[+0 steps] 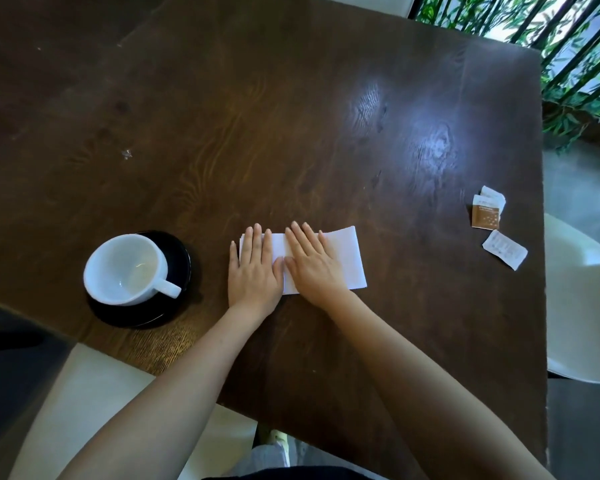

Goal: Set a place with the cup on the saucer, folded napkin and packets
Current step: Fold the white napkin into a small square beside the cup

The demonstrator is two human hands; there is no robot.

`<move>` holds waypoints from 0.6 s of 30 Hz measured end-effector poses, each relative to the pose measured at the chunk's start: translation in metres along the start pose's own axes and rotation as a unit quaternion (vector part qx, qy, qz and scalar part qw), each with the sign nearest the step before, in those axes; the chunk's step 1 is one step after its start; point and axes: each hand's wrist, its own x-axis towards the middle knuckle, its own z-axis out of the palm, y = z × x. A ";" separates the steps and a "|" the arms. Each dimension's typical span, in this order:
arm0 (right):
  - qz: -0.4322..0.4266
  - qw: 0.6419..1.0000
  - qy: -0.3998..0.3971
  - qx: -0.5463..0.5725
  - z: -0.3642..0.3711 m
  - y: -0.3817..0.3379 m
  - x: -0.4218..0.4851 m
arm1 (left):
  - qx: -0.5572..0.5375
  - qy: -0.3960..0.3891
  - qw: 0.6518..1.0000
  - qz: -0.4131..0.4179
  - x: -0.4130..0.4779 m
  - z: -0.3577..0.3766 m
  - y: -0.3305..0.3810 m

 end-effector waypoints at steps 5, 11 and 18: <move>0.034 0.996 0.032 -0.071 0.010 0.038 -0.005 | -0.023 -0.003 1.000 0.012 0.003 0.000 -0.004; 0.076 0.990 0.032 -0.111 0.002 0.071 -0.015 | -0.022 -0.003 1.000 0.020 0.003 -0.001 -0.008; 0.047 0.998 -0.029 0.014 -0.018 0.079 -0.012 | -0.034 -0.003 0.998 0.051 0.013 -0.010 -0.025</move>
